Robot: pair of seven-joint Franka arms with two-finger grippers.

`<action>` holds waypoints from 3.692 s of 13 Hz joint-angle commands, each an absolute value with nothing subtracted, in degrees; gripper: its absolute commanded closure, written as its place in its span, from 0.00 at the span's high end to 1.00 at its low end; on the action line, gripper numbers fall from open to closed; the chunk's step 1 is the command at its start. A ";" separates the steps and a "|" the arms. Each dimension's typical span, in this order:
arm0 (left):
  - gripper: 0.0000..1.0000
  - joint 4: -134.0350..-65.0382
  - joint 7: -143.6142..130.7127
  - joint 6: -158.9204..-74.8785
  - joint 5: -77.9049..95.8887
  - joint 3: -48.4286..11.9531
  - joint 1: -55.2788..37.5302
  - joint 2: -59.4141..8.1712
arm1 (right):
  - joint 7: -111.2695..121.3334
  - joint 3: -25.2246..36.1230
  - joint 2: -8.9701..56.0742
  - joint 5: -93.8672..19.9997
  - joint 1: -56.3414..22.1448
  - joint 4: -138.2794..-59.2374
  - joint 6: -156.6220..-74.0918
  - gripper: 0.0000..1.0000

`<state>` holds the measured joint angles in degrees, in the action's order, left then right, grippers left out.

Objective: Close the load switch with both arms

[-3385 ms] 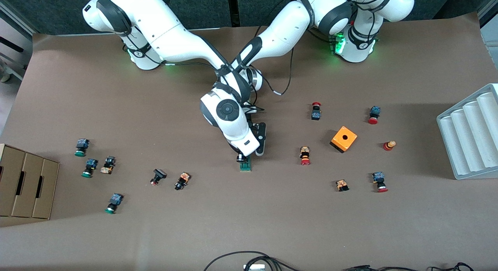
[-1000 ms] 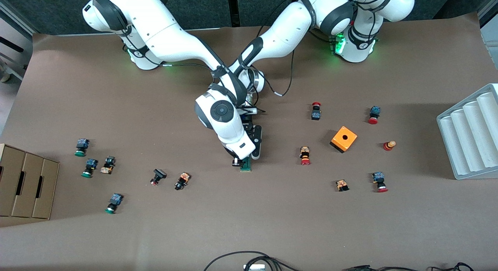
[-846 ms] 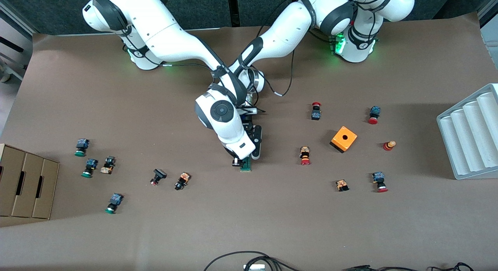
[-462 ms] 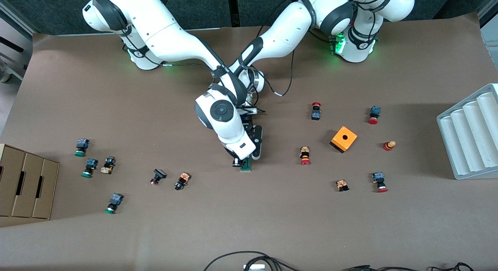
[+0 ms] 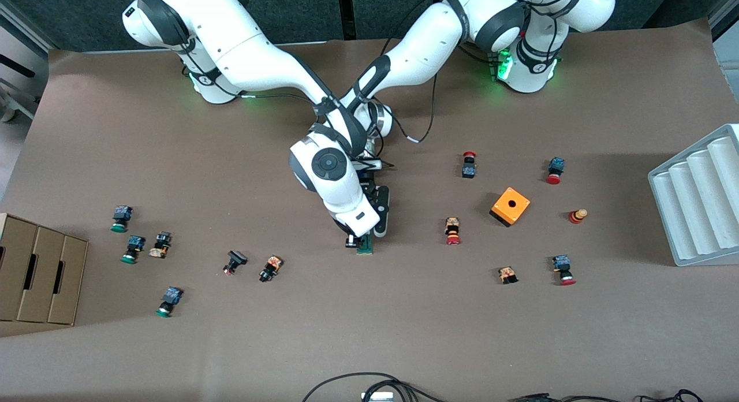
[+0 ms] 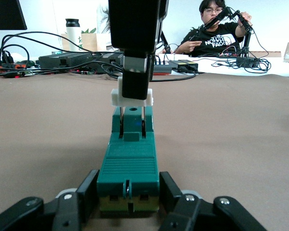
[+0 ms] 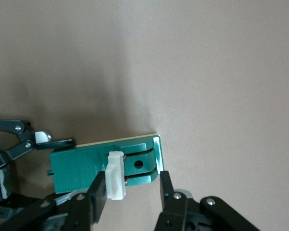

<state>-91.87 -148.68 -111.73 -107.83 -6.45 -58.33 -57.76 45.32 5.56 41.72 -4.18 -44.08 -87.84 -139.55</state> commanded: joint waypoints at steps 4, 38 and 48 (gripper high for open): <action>0.58 -92.02 -149.85 -115.75 -107.75 -7.12 -56.87 -59.33 | 45.18 5.62 42.54 -3.08 -43.77 -86.13 -140.71 0.51; 0.58 -91.58 -149.85 -115.75 -107.75 -7.12 -56.87 -59.41 | 45.53 6.06 45.97 -3.08 -43.42 -81.83 -142.03 0.50; 0.58 -91.58 -149.85 -115.75 -107.75 -7.12 -56.87 -59.41 | 45.79 6.68 46.41 -3.16 -43.42 -81.30 -142.12 0.49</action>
